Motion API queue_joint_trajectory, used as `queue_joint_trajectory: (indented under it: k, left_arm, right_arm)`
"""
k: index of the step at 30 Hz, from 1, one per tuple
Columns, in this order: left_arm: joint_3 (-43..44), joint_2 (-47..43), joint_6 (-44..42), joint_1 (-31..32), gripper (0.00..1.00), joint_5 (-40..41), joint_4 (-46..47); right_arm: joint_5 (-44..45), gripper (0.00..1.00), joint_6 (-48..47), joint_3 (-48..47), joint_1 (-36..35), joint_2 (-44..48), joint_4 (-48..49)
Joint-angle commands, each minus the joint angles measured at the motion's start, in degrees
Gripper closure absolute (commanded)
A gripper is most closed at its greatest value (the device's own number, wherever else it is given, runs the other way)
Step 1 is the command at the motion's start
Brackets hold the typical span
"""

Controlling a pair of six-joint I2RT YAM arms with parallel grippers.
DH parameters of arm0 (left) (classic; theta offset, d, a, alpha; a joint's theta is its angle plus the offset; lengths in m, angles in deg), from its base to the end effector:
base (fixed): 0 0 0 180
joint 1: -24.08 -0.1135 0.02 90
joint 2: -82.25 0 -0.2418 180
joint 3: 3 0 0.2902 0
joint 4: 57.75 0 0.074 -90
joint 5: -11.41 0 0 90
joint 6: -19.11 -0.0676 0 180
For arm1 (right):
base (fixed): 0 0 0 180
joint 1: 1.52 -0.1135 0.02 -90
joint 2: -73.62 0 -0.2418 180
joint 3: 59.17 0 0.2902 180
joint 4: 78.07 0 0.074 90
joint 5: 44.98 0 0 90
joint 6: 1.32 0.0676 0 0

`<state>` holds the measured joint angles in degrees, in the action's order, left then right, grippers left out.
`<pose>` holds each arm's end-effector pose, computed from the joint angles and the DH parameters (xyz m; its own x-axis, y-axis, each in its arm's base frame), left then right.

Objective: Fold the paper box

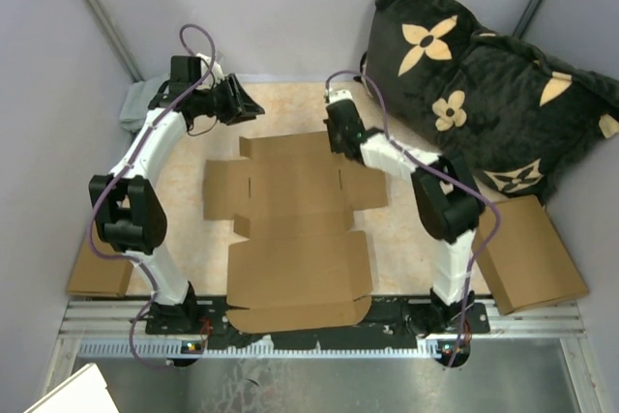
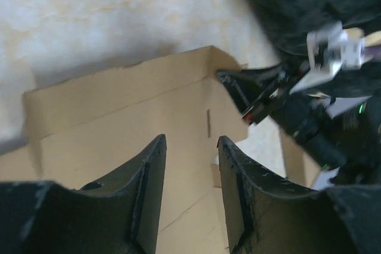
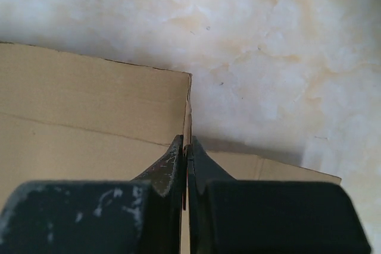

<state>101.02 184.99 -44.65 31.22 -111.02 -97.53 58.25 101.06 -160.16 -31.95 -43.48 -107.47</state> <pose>0.4579 -0.0939 0.2742 -0.7845 -0.2778 -0.5544 0.1945 0.7386 -0.6454 0.4449 0.2434 0.1485 -0.6769 -0.1555 -0.7195 -0.2146 0.9767 -0.0092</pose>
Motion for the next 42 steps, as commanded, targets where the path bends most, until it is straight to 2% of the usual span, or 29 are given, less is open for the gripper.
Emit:
queue_joint_trajectory:
  k: [1,7,10,14,21,25,29,31,35,38,42]
  left_arm:
    - [0.05,-2.04,5.92,0.1,0.52,-8.97,6.39]
    - [-0.74,-4.29,10.71,0.2,0.47,-14.03,9.16]
    - [-3.19,-6.33,14.27,0.34,0.42,-16.98,10.09]
    - [-7.83,-9.08,14.9,0.62,0.41,-18.14,9.43]
    - [-10.63,-9.46,12.08,0.69,0.41,-16.24,3.51]
    - [-11.77,-11.04,16.18,0.69,0.4,-14.48,4.38]
    - [-14.02,-13.8,23.09,0.84,0.4,-13.27,9.43]
    - [-12.81,-15.74,19.58,1.41,0.39,-7.96,9.2]
    - [-10.26,-18.51,3.13,3.87,0.39,6.66,8.51]
    - [-10.93,-19.3,-2.55,4.16,0.38,9.22,10.82]
    - [-9.58,-16.69,-0.38,4.1,0.36,6.26,8.95]
  right_arm:
    - [8.61,1.0,-7.86,16.93,-4.43,13.63,37.86]
    - [12.63,1.0,-17.9,37.9,-8.86,21.82,75.8]
    - [14.59,1.0,-23.39,42.97,-10.72,21.52,87.14]
    - [15.26,1.0,-28.87,46.48,-13.16,19.06,100.32]
    - [17.56,1.0,-30.95,46.08,-15.33,18.37,101.75]
    - [18.08,1.0,-31.65,46.55,-15.91,18.55,102.14]
    - [18.47,1.0,-32.0,47.25,-15.99,18.67,102.11]
    - [18.39,1.0,-31.83,47.63,-15.99,18.75,101.99]
    - [17.21,1.0,-30.57,48.3,-15.97,19.09,100.91]
    - [16.73,1.0,-30.21,48.49,-16.06,19.43,99.16]
    - [16.67,1.0,-30.59,49.37,-16.16,19.41,99.78]
